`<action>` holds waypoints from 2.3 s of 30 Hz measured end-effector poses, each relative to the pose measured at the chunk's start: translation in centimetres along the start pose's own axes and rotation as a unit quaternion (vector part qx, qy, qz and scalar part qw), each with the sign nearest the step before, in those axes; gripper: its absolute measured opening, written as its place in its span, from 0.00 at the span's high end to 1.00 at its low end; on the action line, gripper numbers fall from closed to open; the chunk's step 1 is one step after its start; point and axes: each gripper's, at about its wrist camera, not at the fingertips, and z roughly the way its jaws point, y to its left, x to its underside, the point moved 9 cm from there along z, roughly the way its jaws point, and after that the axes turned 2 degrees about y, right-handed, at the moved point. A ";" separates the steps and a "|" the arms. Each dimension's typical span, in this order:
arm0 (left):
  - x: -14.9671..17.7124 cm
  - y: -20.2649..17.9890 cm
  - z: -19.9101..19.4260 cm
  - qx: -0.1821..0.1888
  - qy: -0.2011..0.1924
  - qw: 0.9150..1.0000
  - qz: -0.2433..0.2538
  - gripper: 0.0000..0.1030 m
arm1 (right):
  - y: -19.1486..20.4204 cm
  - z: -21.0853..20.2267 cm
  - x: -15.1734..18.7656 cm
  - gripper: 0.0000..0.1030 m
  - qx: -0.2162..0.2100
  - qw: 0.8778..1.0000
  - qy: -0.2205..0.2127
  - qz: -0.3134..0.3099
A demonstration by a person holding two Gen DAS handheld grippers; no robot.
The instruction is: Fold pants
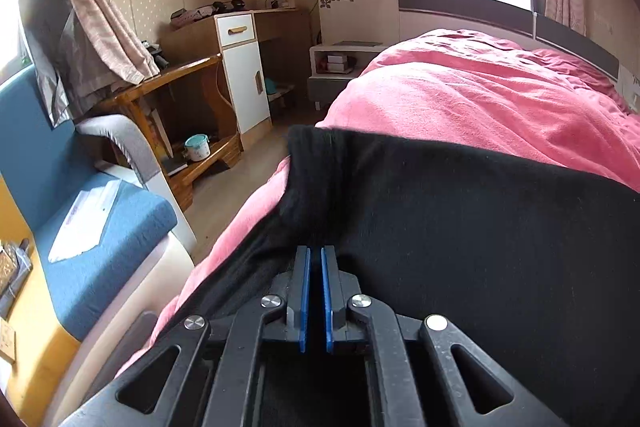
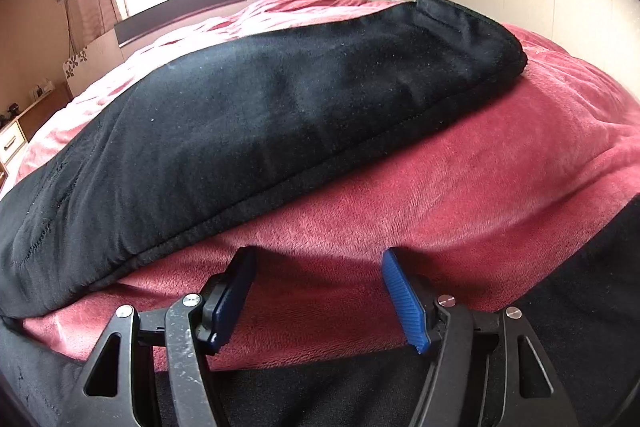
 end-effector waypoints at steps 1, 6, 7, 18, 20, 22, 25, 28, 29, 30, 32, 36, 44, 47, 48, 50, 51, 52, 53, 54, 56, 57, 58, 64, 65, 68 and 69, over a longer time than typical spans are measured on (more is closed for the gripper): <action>0.3 0.1 0.0 0.000 0.000 1.000 -0.003 0.95 | 0.0 -0.2 -0.2 0.35 -0.001 1.000 0.005 0.002; 0.6 0.3 0.3 0.006 0.005 1.000 -0.008 0.95 | -0.8 -2.8 -1.6 0.35 -0.016 1.000 0.000 0.017; 0.6 0.1 0.3 0.008 0.008 1.000 -0.007 0.95 | -0.9 -3.3 -1.8 0.35 -0.024 1.000 -0.003 0.019; -4.8 -0.1 4.4 0.077 0.061 0.995 -0.027 0.37 | -0.8 -0.5 -0.5 0.26 -0.010 1.000 0.012 -0.020; -5.0 -0.3 5.7 0.086 0.075 0.993 -0.039 0.37 | -0.7 -0.2 -0.4 0.24 -0.009 1.000 0.013 -0.024; -4.8 -0.9 6.8 0.108 0.089 0.989 -0.047 0.39 | -0.8 -0.2 0.0 0.23 -0.013 1.000 0.012 -0.023; -4.0 -2.0 6.8 0.122 0.076 0.989 -0.030 0.91 | -1.0 0.0 0.3 0.23 -0.014 1.000 0.011 -0.022; -3.2 -2.6 5.5 0.098 0.045 0.994 -0.004 0.95 | -1.2 0.1 0.5 0.22 -0.009 1.000 0.009 -0.025; -3.1 -2.5 5.0 0.096 0.037 0.995 -0.010 0.96 | -1.1 0.1 0.5 0.22 -0.008 1.000 0.008 -0.025; -2.8 -2.2 4.3 0.095 0.030 0.995 -0.024 0.96 | -1.1 0.1 0.5 0.22 -0.008 1.000 0.007 -0.025; -2.7 -1.4 2.9 0.093 0.014 0.995 -0.044 0.96 | -1.2 -0.1 0.7 0.22 -0.010 1.000 0.004 -0.024; -2.2 -0.7 -1.5 0.077 -0.036 0.995 -0.051 0.96 | -0.8 -0.3 0.9 0.23 -0.013 1.000 0.000 -0.022; 0.8 -1.4 -3.3 0.066 -0.035 0.997 -0.035 0.96 | -3.8 -3.8 -2.1 0.29 -0.045 0.997 -0.021 0.053; 1.2 -1.2 -3.0 0.063 -0.033 0.997 -0.035 0.96 | -5.4 -5.3 -4.6 0.29 -0.044 0.996 -0.035 0.067; 1.5 -1.2 -3.0 0.062 -0.030 0.997 -0.037 0.96 | -5.9 -5.7 -5.5 0.29 -0.042 0.996 -0.040 0.070; 2.1 -1.4 -2.9 0.065 -0.024 0.997 -0.038 0.96 | -6.6 -6.2 -7.3 0.29 -0.045 0.995 -0.047 0.075; 2.2 -1.4 -2.8 0.066 -0.023 0.997 -0.039 0.96 | -6.9 -6.4 -8.3 0.29 -0.048 0.995 -0.045 0.078; 2.3 -1.4 -2.6 0.069 -0.021 0.997 -0.042 0.95 | -7.3 -6.2 -9.1 0.27 -0.049 0.995 -0.040 0.083; 2.4 -1.4 -2.4 0.071 -0.018 0.996 -0.043 0.95 | -8.0 -5.8 -10.1 0.23 -0.050 0.994 -0.027 0.093; 2.4 -1.4 -2.2 0.073 -0.014 0.996 -0.044 0.95 | -8.5 -5.6 -10.9 0.22 -0.051 0.993 -0.018 0.102; 2.6 -1.4 -1.9 0.074 -0.008 0.996 -0.045 0.95 | -9.9 -4.9 -12.8 0.20 -0.041 0.993 -0.003 0.111; 2.7 -1.4 -1.8 0.074 -0.006 0.996 -0.045 0.95 | -10.2 -4.5 -13.7 0.20 -0.034 0.993 0.003 0.112; 2.7 -1.5 -1.8 0.074 -0.005 0.996 -0.044 0.95 | -10.5 -4.0 -14.6 0.19 -0.031 0.993 0.006 0.112; 2.8 -1.6 -1.4 0.075 0.002 0.996 -0.040 0.95 | -10.4 -0.6 -18.8 0.19 -0.011 0.995 0.022 0.101; 2.8 -1.6 -1.3 0.074 0.004 0.996 -0.039 0.95 | -10.2 0.3 -19.2 0.19 0.001 0.996 0.032 0.088; 2.7 -1.7 -1.1 0.075 0.006 0.997 -0.037 0.95 | -10.0 3.3 -20.2 0.20 0.034 0.995 0.068 0.061; 2.7 -1.8 -1.0 0.077 0.009 0.996 -0.037 0.95 | -9.9 4.1 -20.3 0.21 0.042 0.995 0.079 0.054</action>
